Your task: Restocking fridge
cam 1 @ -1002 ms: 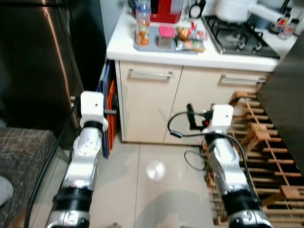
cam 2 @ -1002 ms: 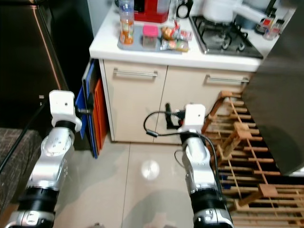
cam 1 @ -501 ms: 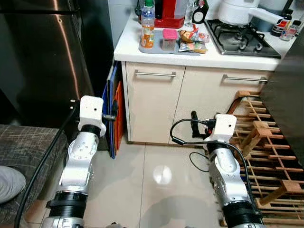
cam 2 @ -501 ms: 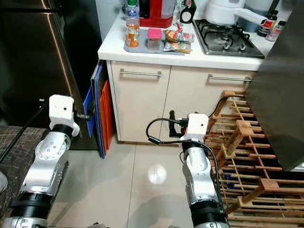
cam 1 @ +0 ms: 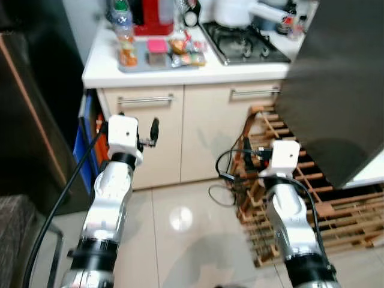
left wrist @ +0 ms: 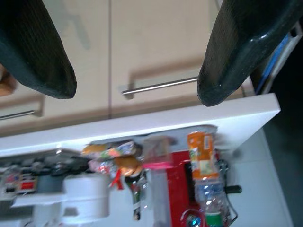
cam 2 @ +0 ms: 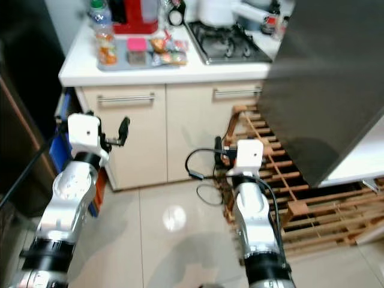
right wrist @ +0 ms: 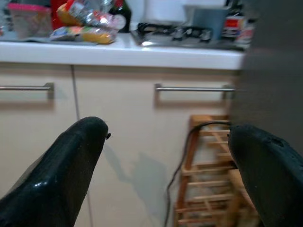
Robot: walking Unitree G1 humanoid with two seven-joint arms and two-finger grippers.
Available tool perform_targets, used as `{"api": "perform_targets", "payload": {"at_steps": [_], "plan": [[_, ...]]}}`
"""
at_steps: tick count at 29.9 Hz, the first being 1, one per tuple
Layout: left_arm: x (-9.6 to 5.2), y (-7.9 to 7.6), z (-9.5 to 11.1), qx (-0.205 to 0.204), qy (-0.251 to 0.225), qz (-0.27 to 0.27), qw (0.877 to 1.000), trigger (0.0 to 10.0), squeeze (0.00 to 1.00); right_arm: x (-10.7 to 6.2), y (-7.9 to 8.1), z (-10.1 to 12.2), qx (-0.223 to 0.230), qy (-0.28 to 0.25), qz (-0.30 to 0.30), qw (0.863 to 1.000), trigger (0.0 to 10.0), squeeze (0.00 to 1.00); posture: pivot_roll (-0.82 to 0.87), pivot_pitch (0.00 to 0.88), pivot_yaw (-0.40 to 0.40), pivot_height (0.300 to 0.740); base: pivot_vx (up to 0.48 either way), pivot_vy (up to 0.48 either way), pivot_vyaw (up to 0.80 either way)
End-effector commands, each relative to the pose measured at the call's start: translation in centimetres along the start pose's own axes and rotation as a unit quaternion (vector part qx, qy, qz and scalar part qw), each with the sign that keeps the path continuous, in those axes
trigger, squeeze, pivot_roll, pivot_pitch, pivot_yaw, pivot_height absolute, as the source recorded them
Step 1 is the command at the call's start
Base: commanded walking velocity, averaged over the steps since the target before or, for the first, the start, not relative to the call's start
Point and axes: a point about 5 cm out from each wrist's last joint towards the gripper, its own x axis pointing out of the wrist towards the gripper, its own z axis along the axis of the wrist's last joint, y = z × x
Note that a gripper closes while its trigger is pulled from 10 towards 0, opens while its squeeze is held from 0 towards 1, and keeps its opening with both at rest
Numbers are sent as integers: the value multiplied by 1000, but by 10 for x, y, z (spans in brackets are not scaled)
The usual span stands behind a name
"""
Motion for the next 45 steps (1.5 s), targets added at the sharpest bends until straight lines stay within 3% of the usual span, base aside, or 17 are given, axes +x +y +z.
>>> {"api": "perform_targets", "payload": {"at_steps": [1,6,19,39,45], "plan": [[-2,3,-1,-1,3,5,1000,10000,0,2,5,5,-6,-10,16,1000,10000,0,-57,0,-16,740,281,0,0],[0,9,1,-8,1,38,999,10000,0,4,7,7,-10,-14,27,999,10000,0,-58,0,-22,740,480,0,0],[3,8,8,-4,-14,43,999,10000,0,6,8,7,-12,-14,36,999,10000,0,-56,0,-27,740,480,0,0],[7,7,43,22,-87,49,995,10000,0,8,11,11,-15,-23,40,999,10000,0,-54,0,-28,740,461,0,0],[22,10,70,24,-114,37,992,10000,0,8,10,27,-17,-63,30,997,10000,0,-59,0,-29,740,461,0,0]]}}
